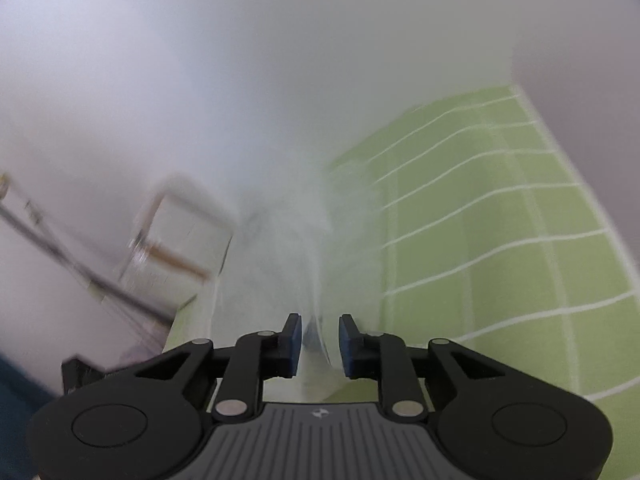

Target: Fold shopping bag

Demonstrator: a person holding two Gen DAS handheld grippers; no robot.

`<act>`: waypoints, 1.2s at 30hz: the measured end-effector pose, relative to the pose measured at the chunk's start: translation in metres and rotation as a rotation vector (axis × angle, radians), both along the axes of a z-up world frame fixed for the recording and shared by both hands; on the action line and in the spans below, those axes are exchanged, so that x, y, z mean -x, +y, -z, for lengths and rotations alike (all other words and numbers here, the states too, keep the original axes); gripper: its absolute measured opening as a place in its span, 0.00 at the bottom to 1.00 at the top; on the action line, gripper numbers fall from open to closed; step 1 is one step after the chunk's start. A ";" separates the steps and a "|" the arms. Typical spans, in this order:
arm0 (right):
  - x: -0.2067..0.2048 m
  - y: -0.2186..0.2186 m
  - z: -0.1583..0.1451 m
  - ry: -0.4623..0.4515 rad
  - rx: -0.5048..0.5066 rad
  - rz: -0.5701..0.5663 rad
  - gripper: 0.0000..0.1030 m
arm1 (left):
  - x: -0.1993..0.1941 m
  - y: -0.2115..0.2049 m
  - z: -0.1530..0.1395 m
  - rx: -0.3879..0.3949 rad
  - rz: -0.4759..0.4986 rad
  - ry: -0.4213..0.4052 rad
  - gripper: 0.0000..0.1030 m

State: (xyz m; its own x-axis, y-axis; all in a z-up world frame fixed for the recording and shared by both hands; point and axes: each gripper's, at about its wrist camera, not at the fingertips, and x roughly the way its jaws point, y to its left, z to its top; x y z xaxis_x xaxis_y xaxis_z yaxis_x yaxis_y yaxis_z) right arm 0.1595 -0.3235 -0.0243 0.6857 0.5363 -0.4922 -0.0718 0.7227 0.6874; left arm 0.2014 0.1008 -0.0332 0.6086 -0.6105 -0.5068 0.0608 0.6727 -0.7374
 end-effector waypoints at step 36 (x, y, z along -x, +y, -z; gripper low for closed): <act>0.032 0.207 0.001 -0.349 0.856 -0.088 0.26 | 0.029 -0.008 -0.002 -0.079 -0.047 -0.114 0.08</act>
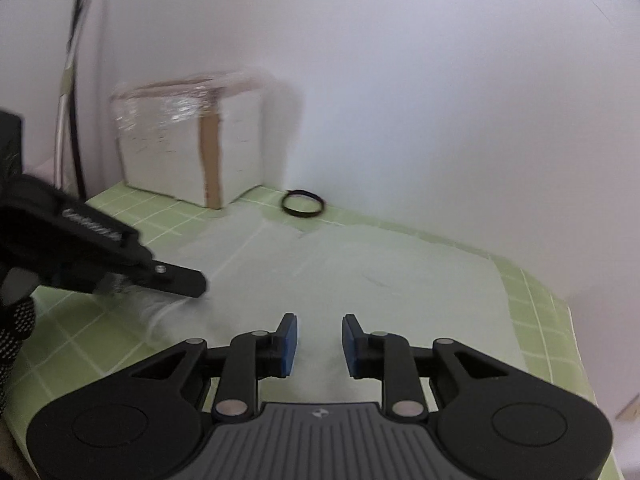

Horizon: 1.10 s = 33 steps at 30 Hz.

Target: Fold shopping bag

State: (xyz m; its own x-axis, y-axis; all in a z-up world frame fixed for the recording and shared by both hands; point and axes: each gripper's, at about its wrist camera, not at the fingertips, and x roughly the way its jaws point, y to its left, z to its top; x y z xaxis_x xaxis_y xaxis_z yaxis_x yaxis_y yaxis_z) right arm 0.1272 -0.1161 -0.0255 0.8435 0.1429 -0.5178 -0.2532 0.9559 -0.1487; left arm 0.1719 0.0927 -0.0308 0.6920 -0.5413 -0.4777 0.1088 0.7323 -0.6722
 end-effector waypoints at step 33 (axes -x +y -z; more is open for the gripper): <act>-0.002 -0.069 0.012 0.053 -0.108 0.277 0.22 | 0.020 0.030 -0.036 -0.139 -0.181 -0.147 0.11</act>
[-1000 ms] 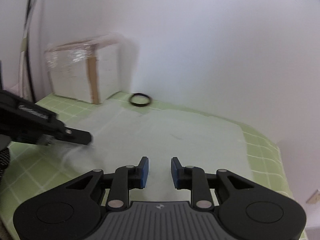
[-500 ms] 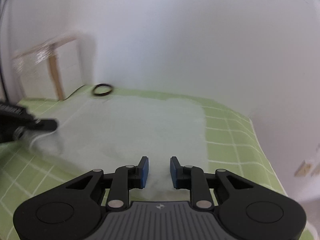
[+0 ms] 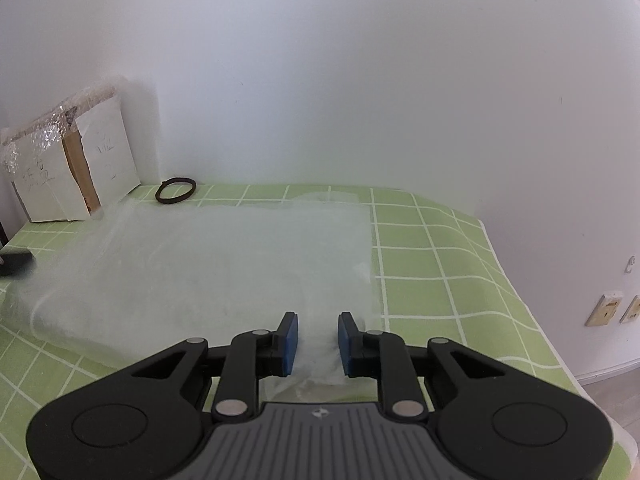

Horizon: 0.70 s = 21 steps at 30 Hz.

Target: Fold shopping bag

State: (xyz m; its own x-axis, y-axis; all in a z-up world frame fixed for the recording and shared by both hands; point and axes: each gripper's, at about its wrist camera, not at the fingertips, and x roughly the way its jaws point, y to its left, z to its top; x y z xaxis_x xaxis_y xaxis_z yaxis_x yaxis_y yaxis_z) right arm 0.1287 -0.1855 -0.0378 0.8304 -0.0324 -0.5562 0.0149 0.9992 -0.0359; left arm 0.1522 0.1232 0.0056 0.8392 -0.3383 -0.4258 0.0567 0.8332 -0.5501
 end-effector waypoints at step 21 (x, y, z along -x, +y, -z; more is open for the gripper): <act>0.017 0.049 0.002 -0.063 0.175 -0.208 0.25 | -0.011 -0.086 0.049 0.065 0.255 0.029 0.02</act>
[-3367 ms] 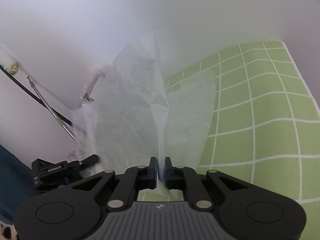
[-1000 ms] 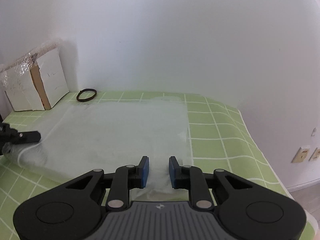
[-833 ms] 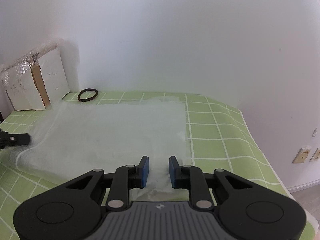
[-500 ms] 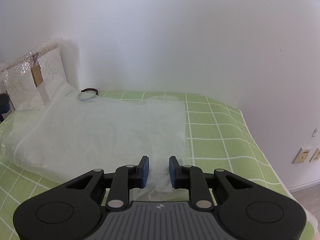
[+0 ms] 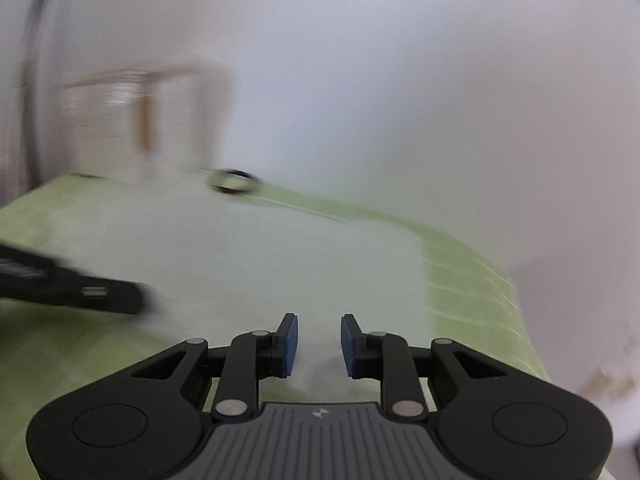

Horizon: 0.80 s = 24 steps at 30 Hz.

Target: Fold shopping bag

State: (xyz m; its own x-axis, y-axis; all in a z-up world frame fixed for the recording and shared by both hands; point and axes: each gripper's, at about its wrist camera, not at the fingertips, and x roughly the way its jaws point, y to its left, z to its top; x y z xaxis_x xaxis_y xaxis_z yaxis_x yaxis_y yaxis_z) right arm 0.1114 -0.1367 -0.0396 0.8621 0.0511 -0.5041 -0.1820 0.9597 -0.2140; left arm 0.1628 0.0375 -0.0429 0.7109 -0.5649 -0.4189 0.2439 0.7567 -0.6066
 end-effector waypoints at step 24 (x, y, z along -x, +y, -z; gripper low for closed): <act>0.017 -0.047 -0.001 0.022 -0.153 0.180 0.26 | 0.019 0.023 0.000 -0.058 -0.141 -0.071 0.02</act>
State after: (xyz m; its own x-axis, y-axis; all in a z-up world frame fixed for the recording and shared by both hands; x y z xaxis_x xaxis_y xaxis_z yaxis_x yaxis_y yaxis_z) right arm 0.0947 -0.1834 -0.0387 0.8533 -0.0256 -0.5208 -0.0077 0.9981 -0.0618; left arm 0.1438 0.0604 -0.0427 0.8104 -0.4338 -0.3937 0.1737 0.8198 -0.5457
